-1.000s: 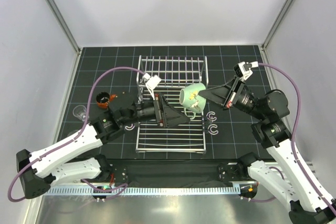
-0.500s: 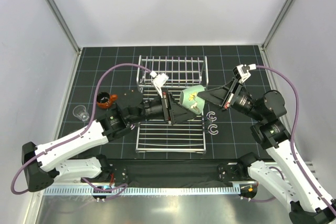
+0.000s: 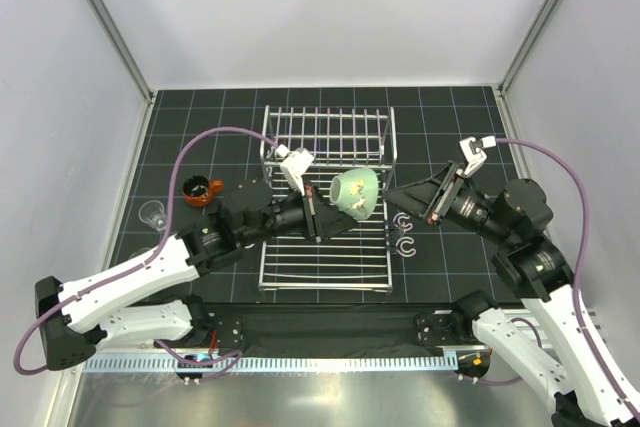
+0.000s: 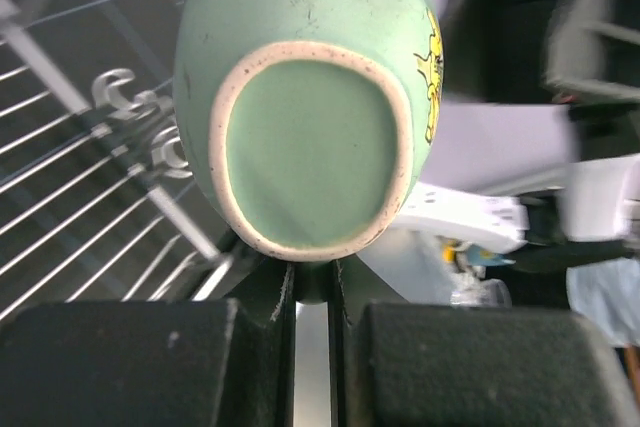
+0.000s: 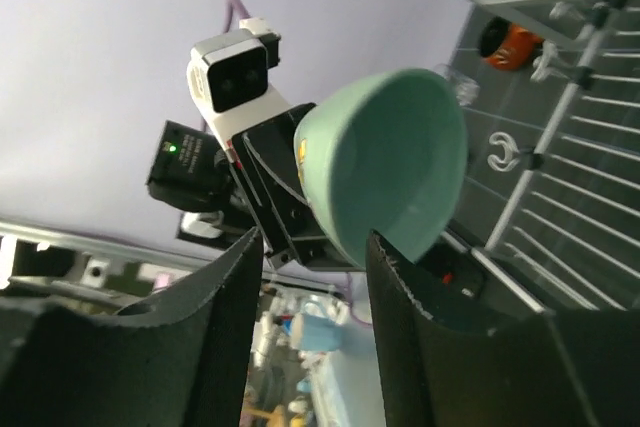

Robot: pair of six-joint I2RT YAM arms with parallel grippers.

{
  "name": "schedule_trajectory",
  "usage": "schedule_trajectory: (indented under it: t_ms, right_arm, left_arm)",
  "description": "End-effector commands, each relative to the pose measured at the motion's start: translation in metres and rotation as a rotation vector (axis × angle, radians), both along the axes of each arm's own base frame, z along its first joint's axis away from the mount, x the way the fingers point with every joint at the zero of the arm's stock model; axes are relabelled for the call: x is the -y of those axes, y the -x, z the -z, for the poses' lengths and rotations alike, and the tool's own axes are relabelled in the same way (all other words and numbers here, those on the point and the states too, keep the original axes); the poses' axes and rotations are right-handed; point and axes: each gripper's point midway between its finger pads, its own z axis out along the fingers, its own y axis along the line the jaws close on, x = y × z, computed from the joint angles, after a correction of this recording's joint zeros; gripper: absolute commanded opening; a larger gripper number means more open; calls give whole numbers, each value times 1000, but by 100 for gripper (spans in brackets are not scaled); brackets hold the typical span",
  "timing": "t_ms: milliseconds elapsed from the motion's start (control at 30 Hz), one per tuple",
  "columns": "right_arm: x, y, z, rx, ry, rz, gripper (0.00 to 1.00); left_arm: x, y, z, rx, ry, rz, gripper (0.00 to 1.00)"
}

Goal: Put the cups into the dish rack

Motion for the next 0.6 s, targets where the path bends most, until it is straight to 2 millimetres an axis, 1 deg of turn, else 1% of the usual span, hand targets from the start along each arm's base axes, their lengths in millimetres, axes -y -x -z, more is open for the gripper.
schedule_trajectory:
  t_ms: [0, 33, 67, 100, 133, 167, 233, 267, 300, 333, 367, 433, 467, 500, 533, 567]
  right_arm:
    - [24, 5, 42, -9, 313, 82, 50]
    - [36, -3, 51, -12, 385, 156, 51]
    - [46, -4, 49, 34, 450, 187, 51]
    - [55, 1, 62, 2, 516, 202, 51]
    - [65, -2, 65, 7, 557, 250, 51]
    - [71, 2, 67, 23, 589, 257, 51]
    - [76, 3, 72, 31, 610, 267, 51]
    - [76, 4, 77, 28, 620, 261, 51]
    - [77, 6, 81, 24, 634, 251, 51]
    - [77, 7, 84, 21, 642, 246, 51]
    - [76, 8, 91, 10, 654, 230, 51]
    - [76, 9, 96, 0, 656, 224, 51]
    - [74, 9, 98, -4, 652, 214, 51]
    - [73, 10, 99, -6, 649, 210, 51]
    - [72, 10, 98, -11, 639, 211, 51]
    - [73, 11, 96, -5, 629, 219, 51]
  left_arm:
    - [-31, -15, 21, 64, -121, -130, 1]
    - [-38, -16, 37, 63, -167, -146, 0]
    - [-46, -15, 54, 52, -229, -153, 0]
    - [-56, -24, 65, 82, -282, -208, 0]
    - [-62, -25, 72, 87, -309, -220, 0]
    - [-68, -25, 90, 87, -362, -225, 0]
    - [-75, -29, 104, 100, -403, -257, 0]
    - [-78, -29, 115, 95, -428, -260, 0]
    - [-78, -31, 120, 95, -447, -266, 0]
    - [-80, -36, 125, 105, -475, -292, 0]
    - [-76, -40, 133, 101, -511, -294, 0]
    - [-74, -46, 150, 87, -589, -303, 0]
    - [-71, -51, 168, 70, -663, -306, 0]
    - [-64, -55, 164, 76, -669, -310, 0]
    - [-60, -58, 166, 80, -690, -313, 0]
    - [-58, -60, 173, 90, -732, -325, 0]
